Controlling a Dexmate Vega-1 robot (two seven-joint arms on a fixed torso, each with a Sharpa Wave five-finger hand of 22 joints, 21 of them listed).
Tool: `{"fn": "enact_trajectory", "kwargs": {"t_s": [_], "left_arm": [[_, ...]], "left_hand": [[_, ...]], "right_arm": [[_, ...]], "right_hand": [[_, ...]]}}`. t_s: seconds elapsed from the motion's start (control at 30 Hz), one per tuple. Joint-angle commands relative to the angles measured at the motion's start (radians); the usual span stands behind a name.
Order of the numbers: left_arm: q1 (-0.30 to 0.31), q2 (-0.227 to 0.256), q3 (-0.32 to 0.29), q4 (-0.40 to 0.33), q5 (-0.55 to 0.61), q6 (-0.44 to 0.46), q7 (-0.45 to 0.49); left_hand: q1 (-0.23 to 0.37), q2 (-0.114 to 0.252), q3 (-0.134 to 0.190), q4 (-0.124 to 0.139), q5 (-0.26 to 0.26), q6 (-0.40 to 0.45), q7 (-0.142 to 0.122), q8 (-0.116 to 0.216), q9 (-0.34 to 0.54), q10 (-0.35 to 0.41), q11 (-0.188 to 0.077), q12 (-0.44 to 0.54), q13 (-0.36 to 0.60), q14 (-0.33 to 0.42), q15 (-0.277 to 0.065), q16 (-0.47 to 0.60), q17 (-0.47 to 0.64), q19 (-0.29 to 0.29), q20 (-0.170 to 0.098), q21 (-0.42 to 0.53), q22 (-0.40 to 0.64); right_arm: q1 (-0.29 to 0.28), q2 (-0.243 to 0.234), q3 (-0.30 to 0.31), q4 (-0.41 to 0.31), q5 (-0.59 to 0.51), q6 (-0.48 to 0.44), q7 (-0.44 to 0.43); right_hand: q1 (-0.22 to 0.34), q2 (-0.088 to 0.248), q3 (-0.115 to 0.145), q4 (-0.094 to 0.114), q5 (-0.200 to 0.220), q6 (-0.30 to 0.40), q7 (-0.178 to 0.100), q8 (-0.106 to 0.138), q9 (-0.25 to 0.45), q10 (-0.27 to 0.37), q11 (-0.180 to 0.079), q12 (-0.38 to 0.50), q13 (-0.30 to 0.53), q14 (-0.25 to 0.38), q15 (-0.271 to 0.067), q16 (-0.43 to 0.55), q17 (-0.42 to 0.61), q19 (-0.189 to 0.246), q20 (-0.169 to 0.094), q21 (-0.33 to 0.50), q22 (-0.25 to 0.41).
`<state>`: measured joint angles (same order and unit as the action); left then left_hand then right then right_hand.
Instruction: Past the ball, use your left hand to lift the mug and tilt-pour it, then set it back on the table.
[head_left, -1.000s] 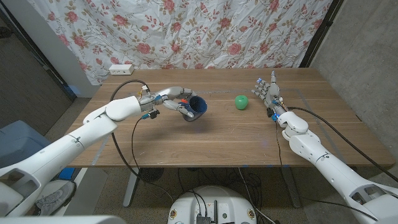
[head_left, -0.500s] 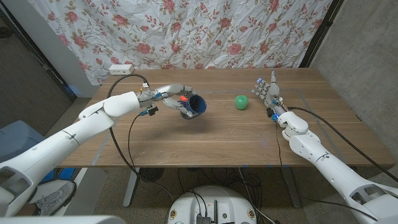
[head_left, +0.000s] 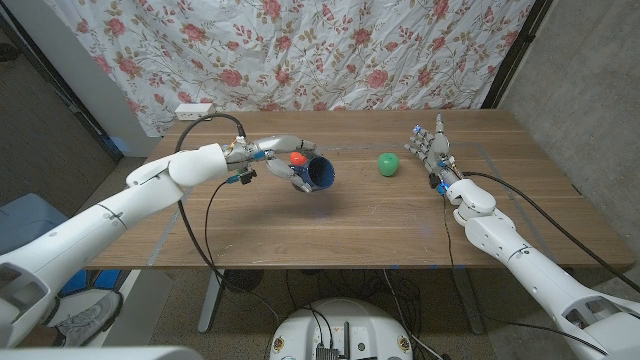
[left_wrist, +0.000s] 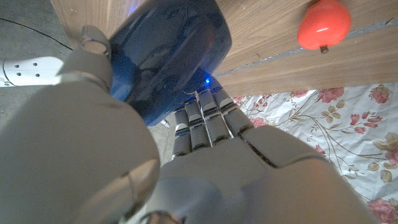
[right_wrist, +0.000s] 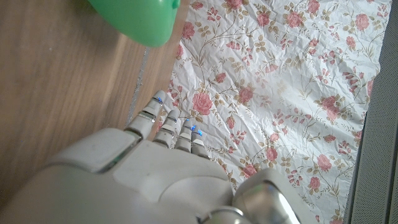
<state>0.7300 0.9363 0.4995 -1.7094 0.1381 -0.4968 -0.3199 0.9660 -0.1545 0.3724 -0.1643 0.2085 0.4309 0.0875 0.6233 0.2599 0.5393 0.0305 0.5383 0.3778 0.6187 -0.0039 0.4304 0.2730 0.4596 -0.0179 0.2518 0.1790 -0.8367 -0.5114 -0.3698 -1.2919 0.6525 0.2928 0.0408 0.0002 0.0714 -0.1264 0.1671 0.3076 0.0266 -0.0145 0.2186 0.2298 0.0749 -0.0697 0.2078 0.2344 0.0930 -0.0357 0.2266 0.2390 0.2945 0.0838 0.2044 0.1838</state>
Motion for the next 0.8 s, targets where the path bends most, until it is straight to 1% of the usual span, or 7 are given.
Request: {"fn": "enact_trajectory", "kwargs": {"t_s": [0.03,0.17,0.37,0.47,0.5,0.6,0.8], "left_arm": [[-0.025,0.020,0.004,-0.040,0.110,-0.012,-0.016],[-0.027,0.031,-0.001,-0.065,0.161,-0.002,-0.013],[-0.008,0.046,-0.008,-0.121,0.190,0.065,-0.029],[-0.004,0.050,-0.008,-0.140,0.216,0.077,-0.029],[-0.010,0.051,-0.004,-0.140,0.220,0.070,-0.034],[-0.012,0.053,-0.003,-0.159,0.238,0.091,-0.046],[-0.024,0.064,0.000,-0.201,0.283,0.122,-0.076]], "left_hand": [[0.087,0.191,0.008,0.006,0.009,0.064,-0.060,0.170,0.052,0.174,-0.164,0.003,0.157,0.069,-0.185,-0.003,-0.001,0.009,-0.002,0.002,0.006],[0.086,0.193,0.008,0.005,0.009,0.064,-0.059,0.171,0.049,0.178,-0.167,0.004,0.159,0.071,-0.184,-0.005,-0.002,0.009,-0.001,0.001,0.006],[0.085,0.195,0.007,0.003,0.009,0.068,-0.060,0.175,0.046,0.180,-0.167,0.003,0.160,0.074,-0.186,-0.005,-0.001,0.011,-0.002,0.001,0.006],[0.083,0.196,0.008,0.003,0.009,0.070,-0.063,0.177,0.044,0.184,-0.171,0.004,0.162,0.076,-0.187,-0.008,-0.003,0.011,-0.002,0.000,0.006],[0.083,0.197,0.008,0.003,0.009,0.072,-0.064,0.178,0.044,0.185,-0.170,0.004,0.162,0.076,-0.189,-0.008,-0.002,0.011,-0.002,0.000,0.006],[0.083,0.199,0.009,0.002,0.009,0.078,-0.070,0.181,0.042,0.194,-0.178,0.006,0.163,0.079,-0.191,-0.009,-0.003,0.014,-0.003,0.001,0.006],[0.082,0.201,0.010,0.001,0.010,0.083,-0.072,0.185,0.039,0.195,-0.179,0.006,0.165,0.082,-0.193,-0.012,-0.004,0.017,-0.006,0.001,0.006]], "right_arm": [[0.000,0.000,0.000,0.000,0.000,0.000,0.000],[0.000,0.000,0.000,0.000,0.000,0.000,0.000],[0.000,0.000,0.000,-0.001,0.000,-0.001,0.000],[0.000,0.000,0.000,-0.001,0.000,-0.001,0.000],[0.000,0.000,0.000,-0.001,0.000,-0.001,0.000],[0.000,0.000,0.000,-0.001,0.000,-0.001,0.000],[0.001,0.001,0.000,0.002,0.000,0.000,0.001]], "right_hand": [[-0.008,0.048,-0.002,0.006,0.008,0.007,-0.001,0.005,0.005,0.001,-0.003,0.005,0.004,0.008,-0.006,0.004,0.004,0.004,-0.001,0.005,0.002],[-0.008,0.048,-0.002,0.005,0.008,0.007,-0.001,0.005,0.005,0.003,-0.003,0.006,0.004,0.009,-0.005,0.005,0.004,0.004,-0.001,0.005,0.002],[-0.008,0.048,-0.002,0.005,0.008,0.006,-0.001,0.005,0.005,0.002,-0.002,0.006,0.004,0.010,-0.007,0.005,0.004,0.004,-0.001,0.005,0.002],[-0.008,0.048,-0.002,0.005,0.008,0.007,-0.001,0.005,0.005,0.003,-0.002,0.006,0.004,0.009,-0.007,0.005,0.004,0.003,-0.001,0.005,0.002],[-0.008,0.049,-0.002,0.006,0.008,0.007,-0.001,0.005,0.005,0.004,-0.003,0.006,0.004,0.009,-0.007,0.005,0.004,0.004,-0.001,0.005,0.002],[-0.008,0.049,-0.002,0.006,0.008,0.007,-0.001,0.005,0.005,0.003,-0.004,0.006,0.004,0.009,-0.007,0.005,0.004,0.004,-0.001,0.005,0.002],[-0.008,0.049,-0.002,0.006,0.008,0.008,0.000,0.006,0.005,0.003,-0.003,0.006,0.004,0.009,-0.008,0.005,0.004,0.003,-0.001,0.005,0.002]]}}
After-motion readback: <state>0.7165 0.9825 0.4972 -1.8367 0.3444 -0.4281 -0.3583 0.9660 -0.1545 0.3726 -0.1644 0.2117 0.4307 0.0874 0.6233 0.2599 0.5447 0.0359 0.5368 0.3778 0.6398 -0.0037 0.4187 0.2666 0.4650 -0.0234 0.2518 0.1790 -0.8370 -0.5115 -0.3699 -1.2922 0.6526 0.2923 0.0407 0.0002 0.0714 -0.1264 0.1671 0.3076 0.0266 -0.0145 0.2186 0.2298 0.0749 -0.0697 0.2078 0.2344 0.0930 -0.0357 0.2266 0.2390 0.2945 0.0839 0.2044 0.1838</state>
